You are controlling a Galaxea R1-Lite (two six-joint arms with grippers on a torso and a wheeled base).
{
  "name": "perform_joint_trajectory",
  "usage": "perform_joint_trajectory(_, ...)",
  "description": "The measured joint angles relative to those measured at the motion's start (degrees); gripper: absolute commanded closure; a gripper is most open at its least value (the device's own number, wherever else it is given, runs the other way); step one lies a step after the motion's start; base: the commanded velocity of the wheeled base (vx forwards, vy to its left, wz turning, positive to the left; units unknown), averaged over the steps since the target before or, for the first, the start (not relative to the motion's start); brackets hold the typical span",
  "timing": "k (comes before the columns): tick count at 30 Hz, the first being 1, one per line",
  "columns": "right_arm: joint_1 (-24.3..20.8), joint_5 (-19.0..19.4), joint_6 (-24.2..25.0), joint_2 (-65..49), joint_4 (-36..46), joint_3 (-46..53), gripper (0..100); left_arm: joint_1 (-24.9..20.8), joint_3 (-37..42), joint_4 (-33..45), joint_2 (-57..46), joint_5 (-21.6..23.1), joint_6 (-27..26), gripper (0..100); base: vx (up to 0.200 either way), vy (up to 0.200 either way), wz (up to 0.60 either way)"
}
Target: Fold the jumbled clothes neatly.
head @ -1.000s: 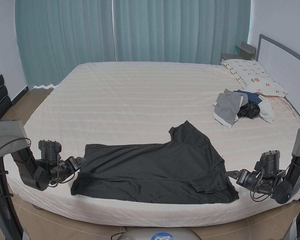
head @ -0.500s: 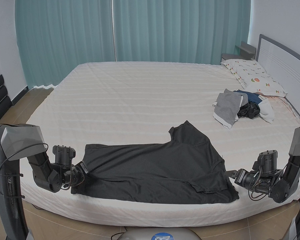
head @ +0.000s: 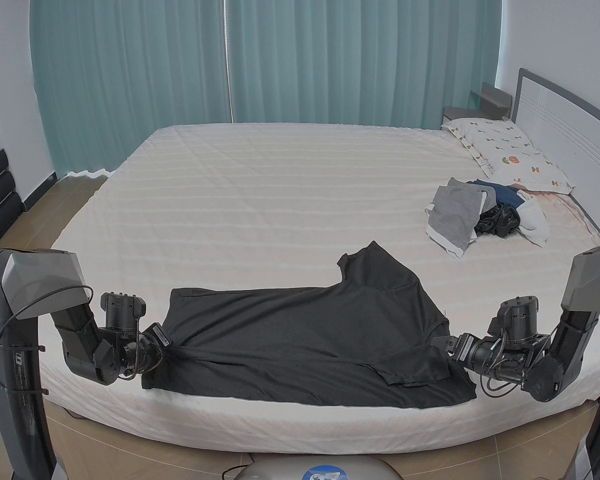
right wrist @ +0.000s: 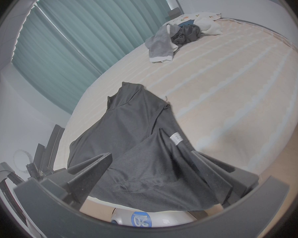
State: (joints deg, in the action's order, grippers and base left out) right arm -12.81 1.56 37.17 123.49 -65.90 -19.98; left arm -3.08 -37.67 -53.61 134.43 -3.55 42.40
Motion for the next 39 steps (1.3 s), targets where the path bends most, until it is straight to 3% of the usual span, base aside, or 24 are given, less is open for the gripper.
perform_joint_trajectory(7,-2.1,0.2,-0.8,3.7,0.2,-3.5,0,-0.1,0.0,0.0,0.0,0.1,0.3,100,0.0,0.0,0.0)
perform_joint_trajectory(20,-1.7,0.2,-2.0,8.8,0.7,-8.1,0,-0.4,0.4,0.0,0.0,0.1,0.3,100,0.0,0.0,0.0)
perform_joint_trajectory(21,-1.7,0.2,-2.0,9.1,0.9,-8.5,100,-0.5,0.4,0.0,0.0,0.1,0.3,100,0.0,0.0,0.0)
perform_joint_trajectory(39,0.9,-0.6,-1.3,9.7,1.8,-11.1,100,-0.4,0.7,-1.0,-0.2,0.1,0.3,100,0.0,0.0,0.0)
